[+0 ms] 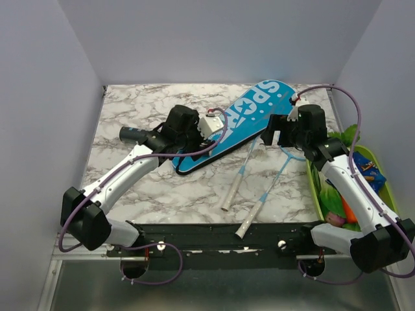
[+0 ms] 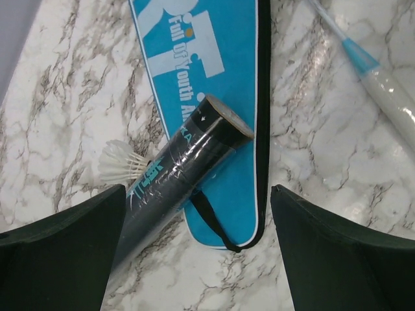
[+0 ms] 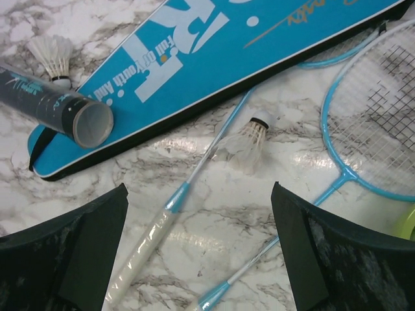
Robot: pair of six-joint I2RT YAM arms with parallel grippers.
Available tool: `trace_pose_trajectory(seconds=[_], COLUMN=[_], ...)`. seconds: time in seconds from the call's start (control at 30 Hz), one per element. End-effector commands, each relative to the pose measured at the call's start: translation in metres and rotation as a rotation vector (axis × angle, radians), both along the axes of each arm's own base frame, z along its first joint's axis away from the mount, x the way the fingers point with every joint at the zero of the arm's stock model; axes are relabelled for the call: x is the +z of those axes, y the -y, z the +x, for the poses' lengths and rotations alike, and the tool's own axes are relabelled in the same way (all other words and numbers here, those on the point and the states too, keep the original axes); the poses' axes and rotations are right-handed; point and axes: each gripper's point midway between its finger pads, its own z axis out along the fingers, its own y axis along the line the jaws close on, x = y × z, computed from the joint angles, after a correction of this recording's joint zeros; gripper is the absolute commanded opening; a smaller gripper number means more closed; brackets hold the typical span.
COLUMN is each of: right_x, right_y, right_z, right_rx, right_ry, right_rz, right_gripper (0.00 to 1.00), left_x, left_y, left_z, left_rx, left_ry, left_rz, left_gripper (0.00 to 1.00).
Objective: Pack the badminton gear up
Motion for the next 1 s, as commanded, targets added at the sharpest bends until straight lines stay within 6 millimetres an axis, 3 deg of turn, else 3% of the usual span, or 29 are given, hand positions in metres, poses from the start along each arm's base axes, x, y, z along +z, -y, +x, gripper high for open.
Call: trace_pose_trajectory(seconds=[0.0, 0.2, 0.5, 0.97], right_x=[-0.013, -0.021, -0.021, -0.02], right_y=[-0.012, -0.013, -0.019, -0.036], right_z=[-0.018, -0.027, -0.031, -0.03], right_rx=[0.067, 0.077, 0.094, 0.156], right_ry=[-0.065, -0.079, -0.077, -0.088], right_rz=[0.044, 0.061, 0.103, 0.161], right_gripper=[1.0, 1.0, 1.0, 1.0], left_x=[-0.034, -0.064, -0.085, -0.116], left_y=[0.001, 0.003, 0.004, 0.013], left_z=[-0.007, -0.002, 0.026, 0.055], left_rx=[-0.177, -0.291, -0.319, -0.353], left_ry=[0.008, -0.02, -0.045, -0.082], left_rz=[0.158, 0.225, 0.267, 0.318], left_gripper=[0.99, 0.99, 0.99, 0.99])
